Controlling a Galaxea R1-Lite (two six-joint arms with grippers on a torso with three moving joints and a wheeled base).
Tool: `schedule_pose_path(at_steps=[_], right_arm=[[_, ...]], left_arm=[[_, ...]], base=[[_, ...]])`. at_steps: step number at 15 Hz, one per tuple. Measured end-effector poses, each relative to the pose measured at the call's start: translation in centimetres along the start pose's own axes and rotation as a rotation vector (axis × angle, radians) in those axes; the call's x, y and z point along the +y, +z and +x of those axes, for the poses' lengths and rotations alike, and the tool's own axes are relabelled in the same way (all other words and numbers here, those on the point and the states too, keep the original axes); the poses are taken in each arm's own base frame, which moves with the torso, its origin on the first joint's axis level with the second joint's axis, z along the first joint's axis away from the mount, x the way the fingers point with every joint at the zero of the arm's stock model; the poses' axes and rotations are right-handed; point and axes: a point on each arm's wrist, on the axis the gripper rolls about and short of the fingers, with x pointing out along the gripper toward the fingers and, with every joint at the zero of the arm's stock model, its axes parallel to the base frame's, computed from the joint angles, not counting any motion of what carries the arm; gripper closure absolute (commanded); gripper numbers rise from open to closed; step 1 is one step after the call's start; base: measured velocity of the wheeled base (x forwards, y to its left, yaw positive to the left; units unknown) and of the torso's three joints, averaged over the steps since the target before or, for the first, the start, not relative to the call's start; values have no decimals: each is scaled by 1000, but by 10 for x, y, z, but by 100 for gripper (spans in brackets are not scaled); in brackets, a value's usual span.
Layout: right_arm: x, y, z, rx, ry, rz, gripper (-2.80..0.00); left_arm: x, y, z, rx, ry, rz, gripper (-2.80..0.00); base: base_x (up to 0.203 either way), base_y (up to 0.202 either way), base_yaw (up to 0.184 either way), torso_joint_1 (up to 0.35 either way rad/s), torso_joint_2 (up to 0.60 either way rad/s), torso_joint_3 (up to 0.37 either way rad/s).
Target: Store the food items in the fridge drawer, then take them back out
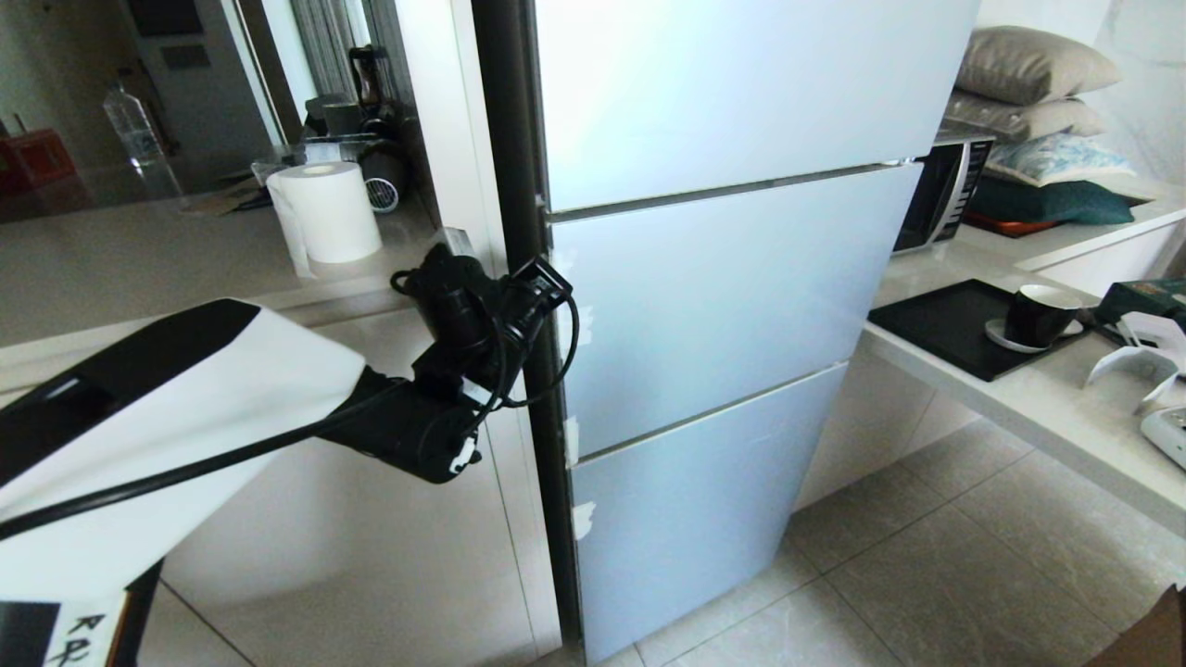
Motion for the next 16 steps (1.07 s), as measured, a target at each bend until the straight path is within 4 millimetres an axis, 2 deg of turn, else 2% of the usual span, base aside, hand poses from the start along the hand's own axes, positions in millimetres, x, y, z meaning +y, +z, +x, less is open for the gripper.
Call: schedule_pose_path(at_steps=[6,11,16], right_arm=[[0,0,0,0,0,0,0],[0,0,0,0,0,0,0],[0,0,0,0,0,0,0]], left_arm=[[-19,-11,-15,42,-18,-6,0],[-40,-16,-41,108,-40,4,0],[-48,-25,-72,152,-81,18,0]], base=[[0,0,0,0,0,0],[0,0,0,0,0,0],[0,0,0,0,0,0]])
